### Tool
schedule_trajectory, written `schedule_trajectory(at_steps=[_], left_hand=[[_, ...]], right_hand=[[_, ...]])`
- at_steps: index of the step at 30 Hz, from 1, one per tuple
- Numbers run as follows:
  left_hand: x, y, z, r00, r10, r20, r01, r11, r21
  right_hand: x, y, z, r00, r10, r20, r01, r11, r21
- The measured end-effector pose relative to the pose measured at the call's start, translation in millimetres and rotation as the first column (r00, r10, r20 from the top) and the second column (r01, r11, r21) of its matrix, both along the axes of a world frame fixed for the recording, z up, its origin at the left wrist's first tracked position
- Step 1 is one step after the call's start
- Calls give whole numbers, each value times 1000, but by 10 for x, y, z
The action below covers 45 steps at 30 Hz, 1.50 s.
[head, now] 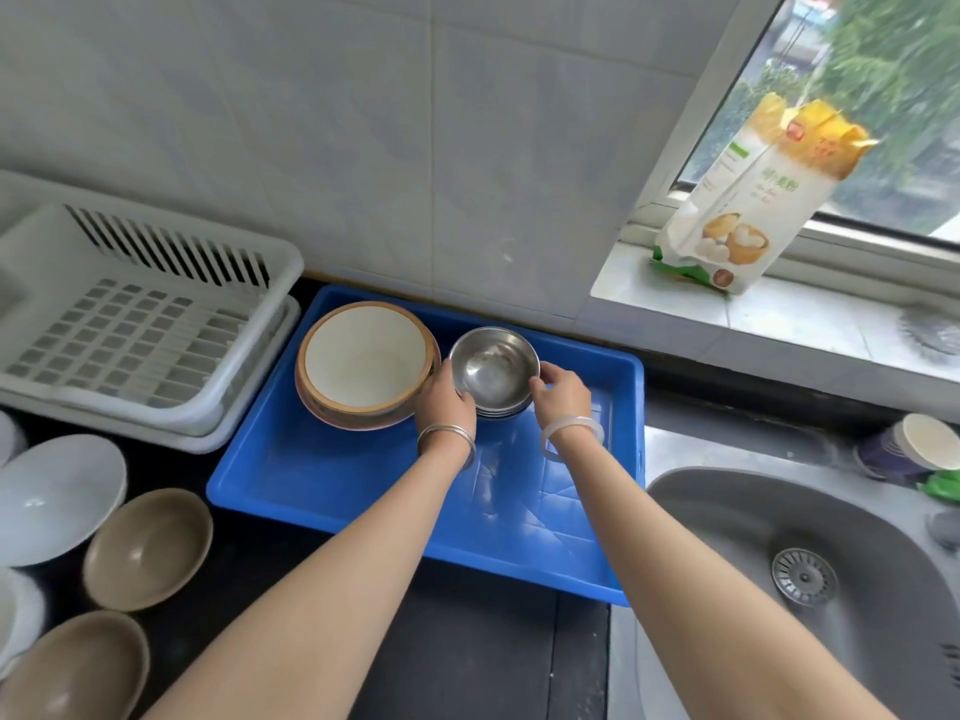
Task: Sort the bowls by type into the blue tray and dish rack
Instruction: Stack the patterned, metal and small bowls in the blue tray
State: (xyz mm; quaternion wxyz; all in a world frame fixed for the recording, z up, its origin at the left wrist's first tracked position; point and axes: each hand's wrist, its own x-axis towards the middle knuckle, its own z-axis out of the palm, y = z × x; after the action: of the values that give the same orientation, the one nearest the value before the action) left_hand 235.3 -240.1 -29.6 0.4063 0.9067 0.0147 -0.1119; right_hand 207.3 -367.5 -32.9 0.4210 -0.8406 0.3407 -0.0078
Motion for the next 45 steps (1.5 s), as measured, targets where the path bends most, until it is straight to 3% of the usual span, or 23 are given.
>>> schedule_trajectory(at_steps=[8,14,19,22,25,28,33,37,42,45], left_hand=[[-73,54,-12,992,-118,-52,120,992,45],[-236,291,25,983,-131,-129,124,991,-56],[-645,800,102,986,-100,-132,77,983,-167],[-946,1262,130,993,15,-115,-38,979,-199],[-1202,1760,133,970,220,-102,-238,944,-230],[-1415,2220,101,891,453,-30,-446,863,-237],[-1658,2910,-34,726,688,5,-681,720,-137],[-1820,3231,-140,607,794,40,-794,608,-19],[-1908,3500,-302,545,804,-238,-838,527,-140],[-1933,3561,-358,558,773,-304,-830,526,-185]], right_hand=[[-79,29,-36,997,64,-46,-61,996,59],[-387,97,120,999,35,7,-35,997,66],[-740,533,201,992,121,46,-126,983,134],[-921,977,195,984,148,100,-169,953,253],[-1035,1481,134,957,270,106,-289,919,269],[-1077,1982,51,913,403,59,-402,871,283],[-932,2681,-85,836,542,-89,-501,818,281],[-692,3079,-205,824,527,-208,-442,828,346],[-430,3375,-315,862,421,-282,-220,812,541],[-339,3431,-357,887,358,-291,-100,766,635]])
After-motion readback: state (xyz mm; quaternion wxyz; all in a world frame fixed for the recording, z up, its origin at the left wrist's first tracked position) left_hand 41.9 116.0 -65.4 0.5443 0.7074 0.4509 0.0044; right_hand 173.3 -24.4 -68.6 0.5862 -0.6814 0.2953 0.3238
